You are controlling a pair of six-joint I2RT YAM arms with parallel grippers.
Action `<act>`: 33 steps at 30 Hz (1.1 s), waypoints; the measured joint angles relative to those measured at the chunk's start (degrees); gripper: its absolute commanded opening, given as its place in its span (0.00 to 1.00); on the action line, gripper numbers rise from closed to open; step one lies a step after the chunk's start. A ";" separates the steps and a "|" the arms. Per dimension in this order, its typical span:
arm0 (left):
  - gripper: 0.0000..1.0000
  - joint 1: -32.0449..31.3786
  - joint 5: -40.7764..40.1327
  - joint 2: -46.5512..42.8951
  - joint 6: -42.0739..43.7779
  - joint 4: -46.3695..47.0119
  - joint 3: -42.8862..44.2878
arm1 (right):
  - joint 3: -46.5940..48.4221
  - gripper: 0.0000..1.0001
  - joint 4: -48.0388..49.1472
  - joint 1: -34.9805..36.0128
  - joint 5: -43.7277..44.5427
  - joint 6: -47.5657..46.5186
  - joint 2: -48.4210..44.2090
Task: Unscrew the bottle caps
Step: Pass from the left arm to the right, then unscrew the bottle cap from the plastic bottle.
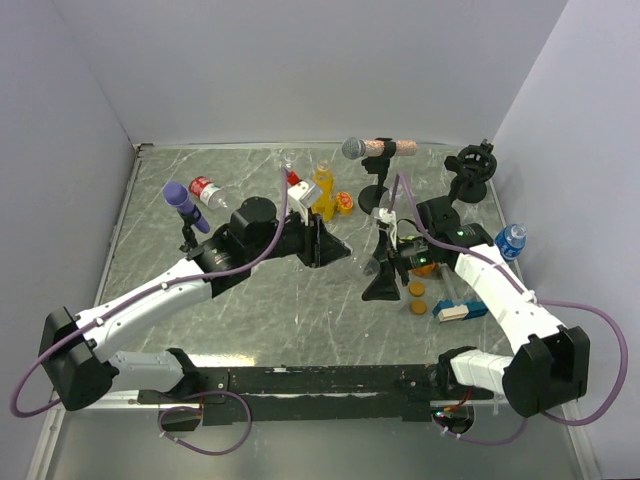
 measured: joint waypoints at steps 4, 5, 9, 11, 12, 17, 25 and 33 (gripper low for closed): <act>0.01 0.00 0.02 -0.07 -1.25 1.70 -1.01 | 0.02 0.62 -0.04 0.00 -0.33 -0.17 1.03; 0.01 0.00 -0.02 -0.09 -1.46 2.01 -1.18 | 0.02 0.55 -0.07 0.00 -0.57 -0.35 1.29; 0.12 0.00 -0.61 -0.48 -2.56 3.19 -2.27 | 0.07 0.29 -0.90 0.02 -1.33 -1.46 1.81; 0.38 -0.17 -1.20 -1.11 -2.97 3.78 -2.93 | 0.15 0.25 -1.75 0.15 -1.70 -2.21 1.84; 0.53 -0.33 -1.42 -1.62 -3.13 4.07 -3.39 | 0.31 0.24 -2.32 0.37 -1.86 -2.82 1.81; 0.89 -0.39 -2.64 -6.97 -3.26 4.74 -7.08 | 0.50 0.23 -5.49 0.59 -2.40 -6.71 0.44; 0.97 -0.22 -5.62 -17.16 1.53 0.79 -8.76 | 0.42 0.18 -11.89 0.59 0.20 -15.41 -4.13; 0.99 -0.20 -5.31 -29.09 11.45 -1.36 -15.56 | -3.80 0.17 -11.04 0.59 3.50 -18.58 -10.19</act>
